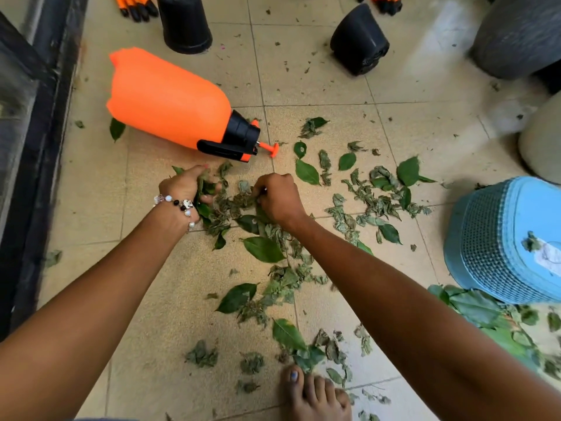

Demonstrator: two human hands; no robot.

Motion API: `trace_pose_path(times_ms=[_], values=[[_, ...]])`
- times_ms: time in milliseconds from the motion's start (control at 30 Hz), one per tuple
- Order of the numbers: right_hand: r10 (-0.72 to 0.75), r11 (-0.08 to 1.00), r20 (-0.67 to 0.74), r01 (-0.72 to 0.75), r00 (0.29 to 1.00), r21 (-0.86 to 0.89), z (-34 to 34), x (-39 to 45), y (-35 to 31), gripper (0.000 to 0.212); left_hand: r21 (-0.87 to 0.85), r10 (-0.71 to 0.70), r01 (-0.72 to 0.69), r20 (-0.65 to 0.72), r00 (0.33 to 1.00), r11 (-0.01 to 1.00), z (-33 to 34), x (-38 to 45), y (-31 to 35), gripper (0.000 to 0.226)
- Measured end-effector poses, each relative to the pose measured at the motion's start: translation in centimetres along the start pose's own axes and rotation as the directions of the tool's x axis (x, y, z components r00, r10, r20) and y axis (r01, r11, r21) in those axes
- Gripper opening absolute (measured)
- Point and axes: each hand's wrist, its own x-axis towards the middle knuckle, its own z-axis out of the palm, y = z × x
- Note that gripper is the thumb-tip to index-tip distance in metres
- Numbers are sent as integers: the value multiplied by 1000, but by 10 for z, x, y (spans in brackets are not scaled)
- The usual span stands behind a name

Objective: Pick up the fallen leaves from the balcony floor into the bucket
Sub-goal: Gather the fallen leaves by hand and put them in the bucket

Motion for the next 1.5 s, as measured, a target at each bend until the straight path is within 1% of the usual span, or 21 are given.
trace_pose_path(times_ms=[100,200,300,333,433,467,567,667,733,833,900,1000,1033,1100,1133,1167,1233,1300,1367,1433,1500], values=[[79,959,-83,-54,993,277,-22,0,-10,17,119,22,-29,64,998,992,6,-10,4,21],[226,791,-34,-163,974,590,-54,-3,-35,7,152,54,-59,36,998,987,16,-28,20,27],[221,761,-64,-132,973,635,-80,-2,-69,22,198,84,-100,90,992,975,36,-54,47,37],[245,743,-72,-140,967,655,-86,-3,-82,26,207,82,-102,106,991,973,41,-68,58,46],[315,646,-143,-101,938,757,-118,-5,-126,30,206,27,-57,143,989,977,45,-76,96,106],[337,626,-161,-92,928,775,-126,-4,-144,31,188,27,-57,161,987,980,44,-68,108,109],[322,588,-137,-84,937,805,-137,-12,-193,27,68,-64,47,269,961,997,41,-120,137,79],[252,662,-120,-81,960,745,-125,-15,-224,21,-30,-57,71,329,943,997,27,-141,145,62],[125,744,-96,-30,987,668,-107,-12,-233,24,-108,-47,80,280,959,991,6,-128,147,59],[-182,894,-11,170,983,414,-67,8,-235,28,-214,-23,60,167,986,975,-32,-86,152,53],[-252,930,55,226,966,288,-31,27,-237,32,-216,-51,78,130,990,973,-60,-52,150,43],[-184,858,32,144,982,494,18,52,-239,35,-222,-25,17,-34,999,975,-96,-18,153,28],[-154,853,31,117,988,508,36,66,-239,35,-193,2,-23,-108,994,981,-109,6,151,34],[-187,923,57,156,981,352,61,94,-235,31,-216,-2,-33,-162,987,976,-142,66,140,61],[-256,952,144,223,956,211,78,111,-231,29,-237,-10,-38,-197,980,971,-155,95,131,67],[-304,952,241,305,922,34,91,124,-230,39,-262,-16,-47,-234,972,964,-155,97,129,64],[-270,894,387,379,882,-239,117,142,-226,71,-253,9,-107,-361,933,962,-152,93,130,47],[-273,839,421,428,865,-335,136,153,-223,76,-241,19,-132,-420,907,962,-151,100,125,41],[-253,837,415,413,874,-360,148,165,-218,68,-245,6,-101,-357,934,964,-154,110,124,44],[-241,843,379,386,893,-374,150,170,-210,61,-236,9,-89,-321,947,968,-160,121,124,29],[-329,787,342,456,880,-415,149,162,-201,53,-227,-12,-68,-335,942,971,-157,121,121,38]])
